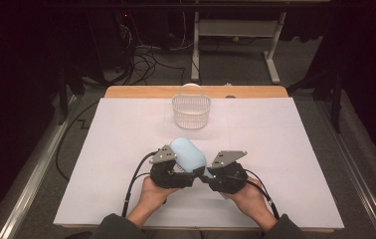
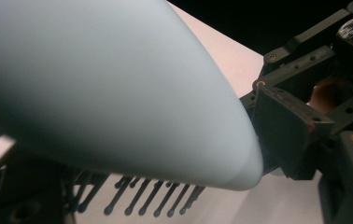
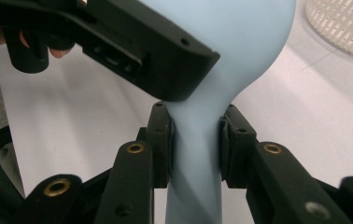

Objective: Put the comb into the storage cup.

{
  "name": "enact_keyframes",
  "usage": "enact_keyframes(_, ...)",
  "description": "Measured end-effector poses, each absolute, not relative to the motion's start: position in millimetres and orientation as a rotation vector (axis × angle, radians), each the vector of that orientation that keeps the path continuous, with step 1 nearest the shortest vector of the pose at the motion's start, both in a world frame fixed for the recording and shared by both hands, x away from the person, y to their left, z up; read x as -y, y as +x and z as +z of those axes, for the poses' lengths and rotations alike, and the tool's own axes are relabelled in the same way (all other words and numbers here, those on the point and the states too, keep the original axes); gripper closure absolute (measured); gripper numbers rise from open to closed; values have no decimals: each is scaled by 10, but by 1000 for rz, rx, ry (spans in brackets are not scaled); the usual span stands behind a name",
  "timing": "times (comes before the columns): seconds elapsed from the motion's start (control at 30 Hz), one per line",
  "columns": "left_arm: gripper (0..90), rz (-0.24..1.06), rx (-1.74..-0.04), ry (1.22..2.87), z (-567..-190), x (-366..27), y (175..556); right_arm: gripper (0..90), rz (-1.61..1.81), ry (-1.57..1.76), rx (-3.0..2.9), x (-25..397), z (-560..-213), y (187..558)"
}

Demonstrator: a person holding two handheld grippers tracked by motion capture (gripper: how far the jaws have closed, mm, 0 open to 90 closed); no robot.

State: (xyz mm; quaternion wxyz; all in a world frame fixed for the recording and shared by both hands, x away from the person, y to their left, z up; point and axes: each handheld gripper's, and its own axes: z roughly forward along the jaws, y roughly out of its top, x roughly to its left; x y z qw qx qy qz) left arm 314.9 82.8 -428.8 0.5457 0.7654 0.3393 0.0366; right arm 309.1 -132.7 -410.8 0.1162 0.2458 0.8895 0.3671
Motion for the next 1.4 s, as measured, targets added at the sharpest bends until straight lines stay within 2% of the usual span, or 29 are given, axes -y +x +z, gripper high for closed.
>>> enact_keyframes(0.67,394,-6,-813,1769,-4232,-884,3135,699,1088,703,-2597,1341,-4097,3087)
enact_keyframes(1.1,451,-12,-808,1744,-4162,-900,3101,695,1113,688,-2586,1345,-4081,3075)
enact_keyframes(1.4,483,41,-789,1748,-4106,-870,3030,686,1145,693,-2592,1355,-4080,3083)
